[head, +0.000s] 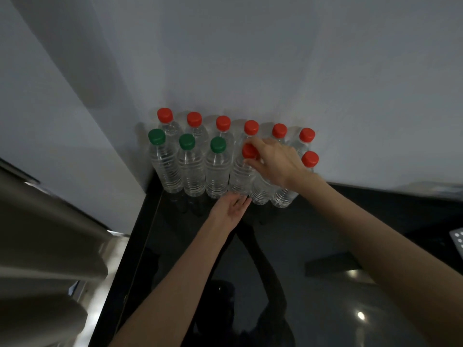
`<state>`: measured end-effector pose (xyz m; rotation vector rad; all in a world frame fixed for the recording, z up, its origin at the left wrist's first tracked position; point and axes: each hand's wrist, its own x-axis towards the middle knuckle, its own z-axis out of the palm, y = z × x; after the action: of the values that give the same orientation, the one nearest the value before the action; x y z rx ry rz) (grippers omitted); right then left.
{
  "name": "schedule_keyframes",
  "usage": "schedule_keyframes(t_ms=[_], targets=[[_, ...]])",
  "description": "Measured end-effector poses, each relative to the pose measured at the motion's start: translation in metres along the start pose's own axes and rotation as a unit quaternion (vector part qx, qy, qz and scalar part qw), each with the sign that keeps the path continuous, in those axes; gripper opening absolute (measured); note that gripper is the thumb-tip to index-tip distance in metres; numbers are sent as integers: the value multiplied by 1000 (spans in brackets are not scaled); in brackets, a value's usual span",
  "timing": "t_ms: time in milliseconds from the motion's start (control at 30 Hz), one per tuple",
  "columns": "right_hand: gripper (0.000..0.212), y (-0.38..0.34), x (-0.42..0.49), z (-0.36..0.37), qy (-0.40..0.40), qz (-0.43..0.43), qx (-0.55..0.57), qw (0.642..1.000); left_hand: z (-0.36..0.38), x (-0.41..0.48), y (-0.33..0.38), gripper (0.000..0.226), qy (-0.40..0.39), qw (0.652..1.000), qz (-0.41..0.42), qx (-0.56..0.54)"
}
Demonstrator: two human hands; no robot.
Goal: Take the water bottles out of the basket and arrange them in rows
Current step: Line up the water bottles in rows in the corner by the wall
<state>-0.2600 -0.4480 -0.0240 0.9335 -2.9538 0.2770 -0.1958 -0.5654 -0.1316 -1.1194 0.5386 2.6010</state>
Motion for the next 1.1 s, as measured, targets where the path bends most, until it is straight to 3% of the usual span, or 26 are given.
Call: schedule_keyframes(t_ms=[233, 333, 500, 567, 633, 733, 900, 1100], targets=[[38, 7, 0, 8, 17, -7, 46, 999, -7, 7, 3, 34, 6, 999, 0, 44], [41, 7, -5, 5, 33, -8, 55, 998, -11, 4, 4, 44, -1, 996, -10, 89], [30, 20, -30, -8, 151, 30, 87, 984, -17, -1, -3, 53, 3, 994, -34, 104], [36, 33, -46, -11, 170, 65, 73, 981, -14, -5, -11, 57, 4, 994, -54, 95], [42, 46, -63, -8, 154, 125, 61, 978, -6, -7, -21, 63, 4, 993, -77, 95], [37, 57, -79, -2, 117, 175, 129, 969, 13, -5, -33, 68, 0, 992, -84, 92], [40, 64, -81, 0, 92, 159, 184, 966, 34, 11, -42, 43, -27, 997, -52, 44], [35, 69, -77, 1, 96, 132, 206, 965, 36, 12, -38, 39, -20, 996, -57, 62]])
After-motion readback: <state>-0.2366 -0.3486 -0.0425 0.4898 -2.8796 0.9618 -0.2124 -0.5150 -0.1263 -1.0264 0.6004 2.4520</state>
